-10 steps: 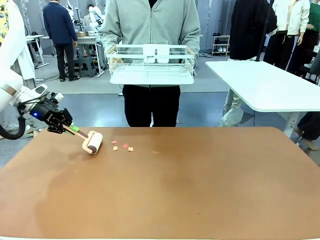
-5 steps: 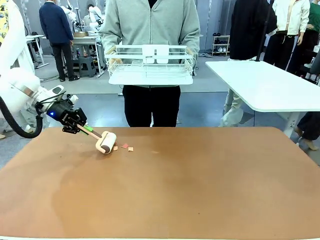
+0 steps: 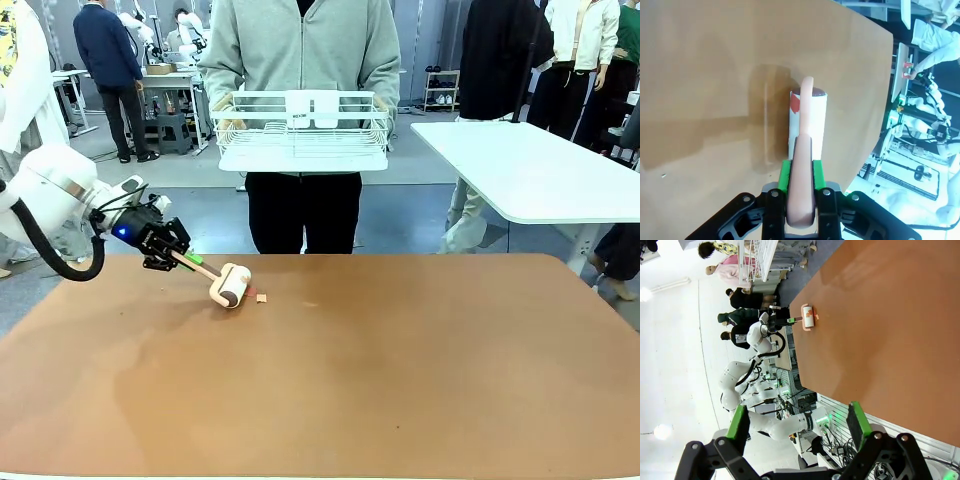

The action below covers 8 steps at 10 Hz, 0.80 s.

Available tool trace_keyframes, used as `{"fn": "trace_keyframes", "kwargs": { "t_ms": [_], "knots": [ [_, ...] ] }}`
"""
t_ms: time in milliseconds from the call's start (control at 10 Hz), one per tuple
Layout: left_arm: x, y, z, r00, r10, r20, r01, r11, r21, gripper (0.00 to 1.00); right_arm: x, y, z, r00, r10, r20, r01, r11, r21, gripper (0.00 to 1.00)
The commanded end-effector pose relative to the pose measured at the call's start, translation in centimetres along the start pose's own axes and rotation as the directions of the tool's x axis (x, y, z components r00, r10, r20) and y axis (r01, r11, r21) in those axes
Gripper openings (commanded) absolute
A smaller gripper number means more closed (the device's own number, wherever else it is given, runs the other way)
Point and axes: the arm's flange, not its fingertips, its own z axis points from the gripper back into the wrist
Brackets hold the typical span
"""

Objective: Clean the table.
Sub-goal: Clean the table with the Lint Roller when the human lifts the Dish drying rack.

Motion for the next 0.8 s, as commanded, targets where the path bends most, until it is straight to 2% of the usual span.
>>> {"fn": "trace_keyframes", "kwargs": {
  "t_ms": [0,400,700],
  "knots": [
    [-0.4,0.5,-2.8,0.998,0.016,0.06,-0.019,0.999,0.038,0.01,-0.4,0.2,0.0,1.0,0.008,0.001,-0.008,1.0,0.012,1.0],
    [-1.3,-2.1,-7.1,0.998,0.02,0.063,-0.02,1.0,-0.006,0.01,-0.4,0.2,0.0,1.0,0.008,0.001,-0.008,1.0,0.012,1.0],
    [-1.5,-4.2,-9.7,0.999,0.02,0.034,-0.019,1.0,-0.012,0.01,-0.4,0.2,0.0,1.0,0.008,0.001,-0.008,1.0,0.012,1.0]
  ]
}}
